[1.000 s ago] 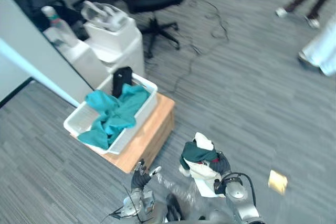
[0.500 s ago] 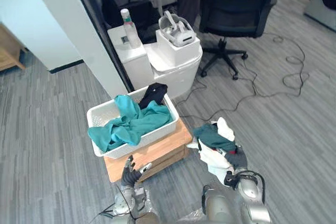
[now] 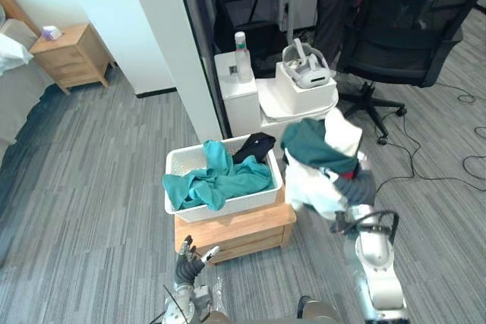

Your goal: Tidy the bed and pick cloth on bed and put in laundry

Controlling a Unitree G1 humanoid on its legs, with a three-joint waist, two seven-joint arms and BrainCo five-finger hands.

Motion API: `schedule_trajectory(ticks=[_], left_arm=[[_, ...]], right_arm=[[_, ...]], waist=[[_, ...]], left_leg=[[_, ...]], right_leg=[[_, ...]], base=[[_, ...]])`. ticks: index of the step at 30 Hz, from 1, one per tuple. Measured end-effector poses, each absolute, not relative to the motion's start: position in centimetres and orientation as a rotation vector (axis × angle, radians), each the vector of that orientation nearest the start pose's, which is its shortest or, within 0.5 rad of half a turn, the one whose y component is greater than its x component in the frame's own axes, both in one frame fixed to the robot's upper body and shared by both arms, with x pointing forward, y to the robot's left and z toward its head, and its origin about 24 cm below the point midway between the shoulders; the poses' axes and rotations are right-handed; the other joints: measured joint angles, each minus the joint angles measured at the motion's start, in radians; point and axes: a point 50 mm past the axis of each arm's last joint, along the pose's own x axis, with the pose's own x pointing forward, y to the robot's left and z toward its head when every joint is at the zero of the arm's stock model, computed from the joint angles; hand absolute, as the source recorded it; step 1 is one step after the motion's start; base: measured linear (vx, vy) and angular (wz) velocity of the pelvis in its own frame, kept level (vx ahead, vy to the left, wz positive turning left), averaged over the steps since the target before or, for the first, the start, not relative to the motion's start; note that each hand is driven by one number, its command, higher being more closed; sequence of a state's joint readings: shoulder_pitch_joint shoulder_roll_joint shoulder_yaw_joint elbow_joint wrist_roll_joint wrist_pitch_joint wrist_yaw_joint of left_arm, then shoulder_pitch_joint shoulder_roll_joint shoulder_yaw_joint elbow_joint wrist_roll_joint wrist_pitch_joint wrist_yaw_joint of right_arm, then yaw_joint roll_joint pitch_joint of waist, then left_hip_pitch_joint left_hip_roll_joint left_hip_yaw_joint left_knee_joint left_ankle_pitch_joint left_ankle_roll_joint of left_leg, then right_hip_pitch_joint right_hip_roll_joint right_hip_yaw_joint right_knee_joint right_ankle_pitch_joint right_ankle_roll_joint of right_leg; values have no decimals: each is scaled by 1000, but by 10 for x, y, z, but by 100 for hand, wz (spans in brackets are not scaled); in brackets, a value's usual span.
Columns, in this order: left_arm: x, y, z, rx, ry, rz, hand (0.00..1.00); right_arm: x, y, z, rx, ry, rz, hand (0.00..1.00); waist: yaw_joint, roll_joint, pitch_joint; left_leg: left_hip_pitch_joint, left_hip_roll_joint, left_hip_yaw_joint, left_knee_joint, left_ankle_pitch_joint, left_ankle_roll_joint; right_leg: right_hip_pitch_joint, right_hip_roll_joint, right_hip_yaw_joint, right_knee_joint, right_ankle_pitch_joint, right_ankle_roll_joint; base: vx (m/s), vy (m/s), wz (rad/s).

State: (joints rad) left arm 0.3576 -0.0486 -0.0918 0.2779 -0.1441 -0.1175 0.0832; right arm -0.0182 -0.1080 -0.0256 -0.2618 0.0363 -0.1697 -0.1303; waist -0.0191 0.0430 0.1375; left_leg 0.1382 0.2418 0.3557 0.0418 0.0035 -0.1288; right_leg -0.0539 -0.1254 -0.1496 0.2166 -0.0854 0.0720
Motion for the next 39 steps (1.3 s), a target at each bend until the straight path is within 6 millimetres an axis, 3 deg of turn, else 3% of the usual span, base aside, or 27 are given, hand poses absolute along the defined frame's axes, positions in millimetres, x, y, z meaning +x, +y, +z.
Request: schedule_trajectory(ticks=[4, 9, 16, 21, 24, 28, 33, 39], left_arm=[[143, 142, -78, -145, 506, 97, 0], [144, 147, -83, -121, 525, 92, 0], [130, 154, -92, -143, 578, 118, 0], [118, 158, -100, -152, 626, 138, 0], [119, 159, -100, -157, 623, 139, 0], [132, 164, -96, -133, 584, 130, 0], [158, 163, -89, -121, 523, 114, 0], [172, 163, -88, -109, 512, 126, 0]], right_arm=[[262, -167, 166, -101, -623, -64, 100], [282, -148, 208, -174, -772, 58, 100], [317, -138, 221, -294, -738, 125, 100], [337, -150, 224, -371, -682, 92, 100], [344, -155, 228, -396, -667, 75, 100], [361, -152, 232, -426, -621, 72, 100], [369, -150, 257, -445, -658, 44, 100], [372, -146, 251, -446, -637, 45, 100]], waist=[[-11, -35, -13], [-16, -37, -13], [9, -46, -17], [14, -48, -16], [32, -48, -15], [32, -47, 18], [35, -38, 84], [37, -19, 156]], left_leg=[[22, -33, 0, -35, 0, 0], [11, -55, -10, -73, -6, -7], [-28, -71, -60, -98, 13, -2], [-55, -67, -106, -134, 61, -9], [-87, -67, -108, -134, 68, -8], [-107, -68, -125, -131, 73, -7], [-179, -68, -162, -130, 102, -4], [-238, -70, -179, -128, 117, 1]], right_leg=[[51, -24, 8, -72, 33, 35], [60, -34, 4, -158, 105, 59], [84, -44, -30, -238, 155, 65], [78, -34, -72, -256, 168, 54], [48, -33, -73, -257, 176, 52], [41, -34, -88, -258, 177, 51], [-15, -35, -121, -257, 190, 41], [-72, -38, -132, -238, 192, 38]], base=[[-36, 119, 8], [-98, 43, 5], [-122, -21, 17], [-28, -33, 25], [-9, -9, 4], [-13, -8, 11], [-14, -17, 21], [-19, -3, 10]])
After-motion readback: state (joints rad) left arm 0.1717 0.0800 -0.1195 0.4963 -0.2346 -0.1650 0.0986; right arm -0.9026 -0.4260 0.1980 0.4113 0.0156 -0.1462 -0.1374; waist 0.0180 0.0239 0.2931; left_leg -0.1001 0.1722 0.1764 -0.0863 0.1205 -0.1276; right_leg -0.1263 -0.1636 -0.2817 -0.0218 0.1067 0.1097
